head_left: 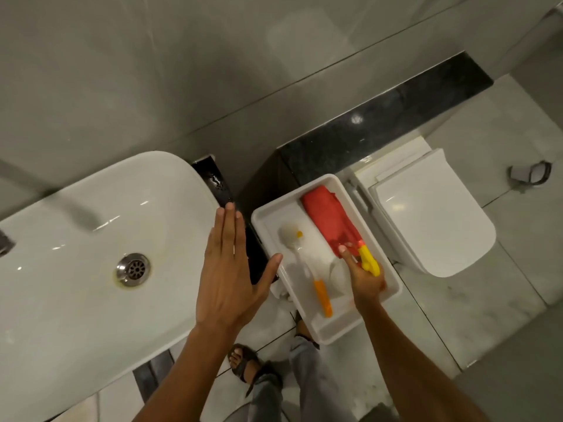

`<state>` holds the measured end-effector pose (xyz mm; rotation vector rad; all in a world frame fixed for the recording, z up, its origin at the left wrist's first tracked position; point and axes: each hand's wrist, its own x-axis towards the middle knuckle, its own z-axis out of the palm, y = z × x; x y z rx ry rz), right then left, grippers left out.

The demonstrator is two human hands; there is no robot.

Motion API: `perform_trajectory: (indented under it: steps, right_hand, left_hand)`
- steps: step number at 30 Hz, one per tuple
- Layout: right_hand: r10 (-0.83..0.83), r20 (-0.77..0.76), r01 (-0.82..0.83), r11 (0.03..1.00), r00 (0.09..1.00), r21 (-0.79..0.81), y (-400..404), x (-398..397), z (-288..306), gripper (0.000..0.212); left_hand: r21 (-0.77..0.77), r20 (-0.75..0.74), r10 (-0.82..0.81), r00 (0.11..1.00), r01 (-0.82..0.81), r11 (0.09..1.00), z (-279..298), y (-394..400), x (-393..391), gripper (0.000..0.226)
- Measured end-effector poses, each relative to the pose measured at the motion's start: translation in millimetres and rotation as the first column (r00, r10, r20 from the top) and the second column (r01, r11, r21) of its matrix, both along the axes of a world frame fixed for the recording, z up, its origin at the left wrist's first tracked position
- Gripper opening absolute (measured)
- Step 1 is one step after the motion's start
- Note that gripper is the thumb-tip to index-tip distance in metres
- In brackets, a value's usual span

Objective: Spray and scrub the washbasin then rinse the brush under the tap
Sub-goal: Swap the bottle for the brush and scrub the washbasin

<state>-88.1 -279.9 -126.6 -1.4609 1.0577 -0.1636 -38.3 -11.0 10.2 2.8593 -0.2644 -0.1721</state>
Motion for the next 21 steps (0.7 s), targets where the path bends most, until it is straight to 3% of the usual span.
perform_trajectory:
  steps: [4, 9, 12, 14, 15, 18, 21]
  right_hand:
    - [-0.016, 0.024, 0.021, 0.981, 1.0, -0.195, 7.7, -16.3, -7.9, 0.038]
    - [0.021, -0.025, -0.025, 0.981, 0.999, -0.193, 11.2, -42.9, -8.2, 0.052]
    - [-0.237, -0.111, 0.199, 0.939, 0.965, -0.279, 31.9, -51.6, -3.2, 0.074]
    - [-0.396, -0.125, 0.356, 0.899, 0.91, -0.255, 62.9, -59.6, -2.4, 0.068]
    - [-0.393, -0.166, 0.355, 0.91, 0.905, -0.216, 80.1, -63.1, -1.3, 0.062]
    - [-0.098, -0.207, 0.08, 0.993, 0.973, -0.092, 117.8, -65.6, -0.9, 0.043]
    - [0.146, -0.305, -0.213, 0.957, 0.941, -0.197, 114.6, -49.3, -6.5, 0.048]
  left_hand:
    - [-0.003, -0.019, -0.003, 1.0, 0.003, 1.0, 1.1, 0.4, 0.0, 0.102]
    - [0.005, 0.015, -0.021, 1.0, 0.021, 1.0, -4.7, 2.3, 0.1, 0.102]
    - [-0.002, 0.032, -0.018, 0.999, 0.018, 1.0, -8.8, 3.4, 0.1, 0.102]
    - [-0.006, 0.043, -0.02, 0.999, 0.02, 1.0, -9.2, 3.1, -0.5, 0.102]
    - [-0.007, 0.05, -0.02, 0.999, 0.021, 1.0, -9.5, 3.1, -0.5, 0.102]
    - [-0.009, 0.075, -0.021, 0.997, 0.022, 1.0, -12.5, 3.7, 0.0, 0.1]
    - [-0.006, 0.097, -0.032, 0.995, 0.033, 0.999, -17.1, 4.4, -0.2, 0.101]
